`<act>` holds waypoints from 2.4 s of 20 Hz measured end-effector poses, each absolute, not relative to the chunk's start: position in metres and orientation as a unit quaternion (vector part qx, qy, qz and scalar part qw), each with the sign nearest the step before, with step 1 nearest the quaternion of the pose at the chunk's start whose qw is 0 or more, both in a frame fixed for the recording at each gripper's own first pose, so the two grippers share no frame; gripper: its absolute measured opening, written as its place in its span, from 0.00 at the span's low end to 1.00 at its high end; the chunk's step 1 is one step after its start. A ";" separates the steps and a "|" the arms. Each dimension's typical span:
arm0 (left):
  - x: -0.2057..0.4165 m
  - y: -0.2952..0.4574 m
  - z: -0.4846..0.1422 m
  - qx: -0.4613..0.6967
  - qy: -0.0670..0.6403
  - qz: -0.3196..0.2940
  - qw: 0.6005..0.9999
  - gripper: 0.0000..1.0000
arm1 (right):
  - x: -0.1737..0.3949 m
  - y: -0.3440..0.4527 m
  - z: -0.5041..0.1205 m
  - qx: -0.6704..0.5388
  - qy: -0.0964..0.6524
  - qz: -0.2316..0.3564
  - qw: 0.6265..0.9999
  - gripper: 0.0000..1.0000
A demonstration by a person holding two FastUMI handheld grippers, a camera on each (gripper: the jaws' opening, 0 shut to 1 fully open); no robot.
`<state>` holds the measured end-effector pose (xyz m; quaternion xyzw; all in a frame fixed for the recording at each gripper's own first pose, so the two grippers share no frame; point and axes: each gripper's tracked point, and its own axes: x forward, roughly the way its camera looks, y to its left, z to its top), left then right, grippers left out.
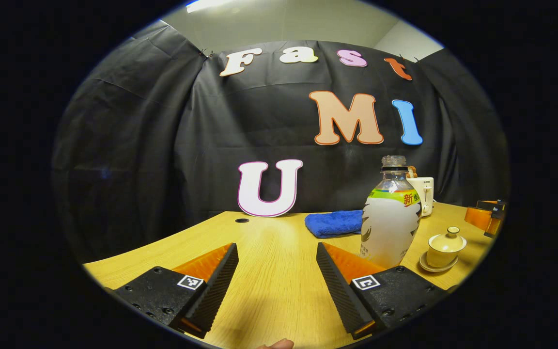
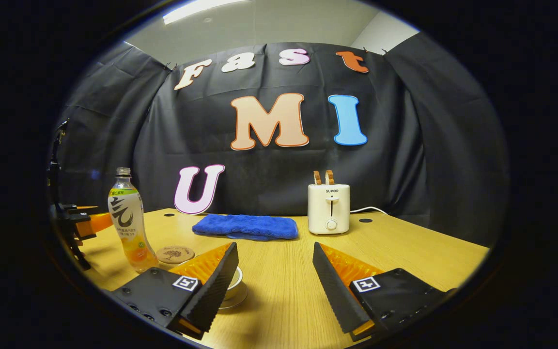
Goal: Open the teacup lid with one hand, grasp the water bottle and pour water into the teacup with the other hand; after pouring, place the water bottle on the coaster and then close the teacup lid.
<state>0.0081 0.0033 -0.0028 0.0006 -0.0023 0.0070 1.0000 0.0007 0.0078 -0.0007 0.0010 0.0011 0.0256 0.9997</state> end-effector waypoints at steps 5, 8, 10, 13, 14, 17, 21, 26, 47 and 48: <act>0.008 0.003 -0.003 0.000 -0.002 0.007 1.000 0.95 | 0.001 0.029 0.004 0.024 0.007 0.056 0.998 0.99; 0.008 0.004 -0.003 0.000 -0.002 0.007 1.000 0.95 | 0.000 0.044 0.010 0.027 0.005 0.077 0.997 0.99; 0.008 0.003 -0.003 0.000 -0.002 0.007 1.000 0.95 | 0.001 0.054 0.011 0.024 0.008 0.091 0.996 1.00; 0.008 0.003 -0.003 0.000 -0.001 0.007 1.000 0.95 | 0.002 0.070 0.004 0.008 0.020 0.108 0.994 0.94; 0.008 0.003 -0.003 0.000 -0.001 0.007 1.000 0.95 | 0.003 0.075 0.001 0.003 0.023 0.114 0.993 0.94; 0.008 0.003 -0.003 0.000 -0.001 0.007 1.000 0.95 | 0.002 0.090 -0.006 -0.007 0.038 0.129 0.991 0.96; 0.008 0.004 -0.003 0.000 -0.001 0.007 1.000 0.95 | 0.002 0.103 -0.014 -0.030 0.053 0.142 0.988 0.86; 0.007 0.004 -0.003 0.000 -0.001 0.007 1.000 0.95 | 0.004 0.108 -0.027 -0.053 0.074 0.143 0.986 0.67; -0.003 -0.005 -0.001 -0.004 -0.003 -0.021 1.000 0.95 | -0.004 0.102 -0.008 -0.028 0.050 0.145 0.988 0.31; -0.009 -0.009 0.000 -0.006 -0.006 -0.030 1.000 0.95 | -0.006 0.101 -0.005 -0.027 0.049 0.144 0.988 0.30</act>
